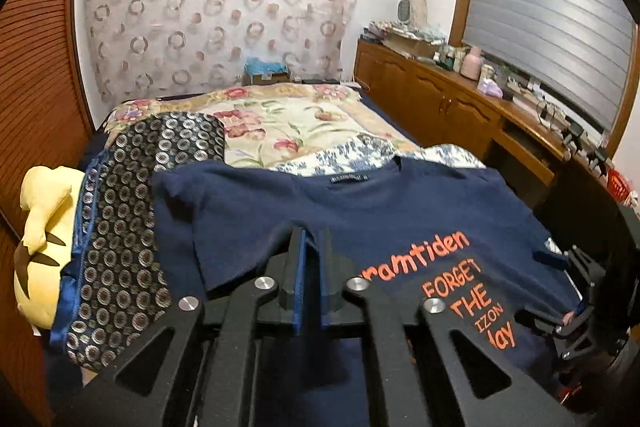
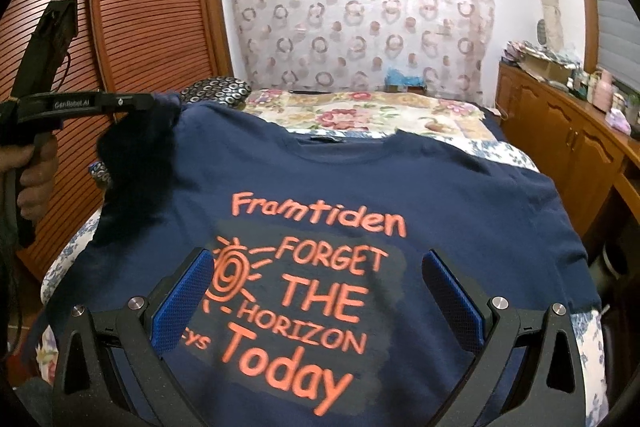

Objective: Fold small clothes

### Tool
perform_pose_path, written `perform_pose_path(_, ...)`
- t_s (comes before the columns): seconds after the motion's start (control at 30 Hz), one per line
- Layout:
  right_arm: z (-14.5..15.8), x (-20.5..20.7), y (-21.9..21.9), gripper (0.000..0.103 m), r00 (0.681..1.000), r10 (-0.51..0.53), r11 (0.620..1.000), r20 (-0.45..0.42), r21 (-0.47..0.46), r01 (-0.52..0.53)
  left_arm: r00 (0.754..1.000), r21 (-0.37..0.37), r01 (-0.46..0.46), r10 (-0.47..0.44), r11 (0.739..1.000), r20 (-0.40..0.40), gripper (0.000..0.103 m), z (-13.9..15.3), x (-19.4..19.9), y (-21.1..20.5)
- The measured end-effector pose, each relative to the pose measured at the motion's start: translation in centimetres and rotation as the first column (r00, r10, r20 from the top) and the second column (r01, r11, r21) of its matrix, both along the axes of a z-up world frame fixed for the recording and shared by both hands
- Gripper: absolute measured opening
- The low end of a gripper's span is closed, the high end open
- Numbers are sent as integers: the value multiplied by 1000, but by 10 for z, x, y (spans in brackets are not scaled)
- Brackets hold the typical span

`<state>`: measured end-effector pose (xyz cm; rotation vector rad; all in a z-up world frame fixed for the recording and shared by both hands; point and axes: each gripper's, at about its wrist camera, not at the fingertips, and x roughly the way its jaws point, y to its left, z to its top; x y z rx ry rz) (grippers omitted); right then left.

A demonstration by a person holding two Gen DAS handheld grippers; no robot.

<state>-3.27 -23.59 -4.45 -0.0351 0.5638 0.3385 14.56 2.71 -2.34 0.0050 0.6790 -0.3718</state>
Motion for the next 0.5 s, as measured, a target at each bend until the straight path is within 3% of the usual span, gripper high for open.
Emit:
perform_pose_path(0.13,1,0,7,103,1000,-6,1000,-10,-8,6,1000,-38,-7,6,999,-2,36,-1,-10,6)
perform_pose_path(0.27,4,3,16,103,1000,3,1000,-14,-6,-3,999,-42,-42,42,998,11,44,0,-19,22)
perform_pose_path(0.33,4,4,22,103,1000,16,1000,-13,-12,-16,998,-33,-62,62,998,13,56,-2,-23,29)
perform_pose_path(0.5,10,16,44,98,996,93,995,-8,-32,-93,995,-26,-103,103,994,3,75,-13,-30,52)
